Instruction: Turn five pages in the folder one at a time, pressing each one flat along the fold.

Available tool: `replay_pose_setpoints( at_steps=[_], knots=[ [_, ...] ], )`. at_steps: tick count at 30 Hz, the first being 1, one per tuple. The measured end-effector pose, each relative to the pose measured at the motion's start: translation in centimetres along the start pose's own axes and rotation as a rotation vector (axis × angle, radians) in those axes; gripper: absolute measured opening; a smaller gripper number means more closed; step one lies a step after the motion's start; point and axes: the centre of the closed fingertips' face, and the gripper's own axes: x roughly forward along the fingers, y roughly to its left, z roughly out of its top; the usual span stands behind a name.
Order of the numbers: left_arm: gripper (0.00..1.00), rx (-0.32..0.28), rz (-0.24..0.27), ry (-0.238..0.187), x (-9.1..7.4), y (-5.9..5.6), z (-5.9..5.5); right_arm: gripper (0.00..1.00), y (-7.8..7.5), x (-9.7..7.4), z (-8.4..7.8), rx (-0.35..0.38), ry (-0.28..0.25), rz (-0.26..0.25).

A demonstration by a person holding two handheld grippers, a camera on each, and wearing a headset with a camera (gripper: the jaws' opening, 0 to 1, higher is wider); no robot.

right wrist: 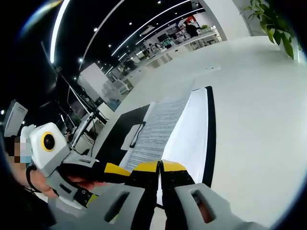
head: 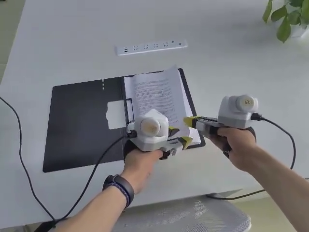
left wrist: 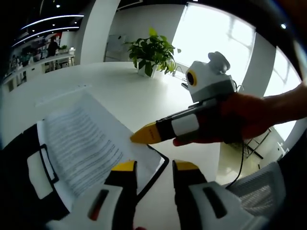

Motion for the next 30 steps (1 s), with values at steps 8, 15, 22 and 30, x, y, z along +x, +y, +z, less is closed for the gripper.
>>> replay_pose_setpoints(
  at_steps=[8, 15, 22, 30],
  knots=[
    [0.34, -0.003, 0.022, -0.014, -2.5, 1.4, -0.1, 0.00, 1.8, 0.2, 0.6, -0.010, -0.016, 0.019],
    [0.38, -0.013, 0.054, -0.040, -5.0, 3.2, 0.3, 0.00, 3.7, 0.6, 1.5, -0.041, -0.027, 0.044],
    [0.42, -0.038, 0.091, -0.073, -7.9, 5.0, 0.2, 0.00, 6.4, 1.2, 2.3, -0.085, -0.041, 0.108],
    [0.46, -0.058, 0.137, -0.081, -11.0, 7.0, -1.0, 0.00, 9.7, 2.5, 2.8, -0.125, -0.034, 0.174]
  ],
)
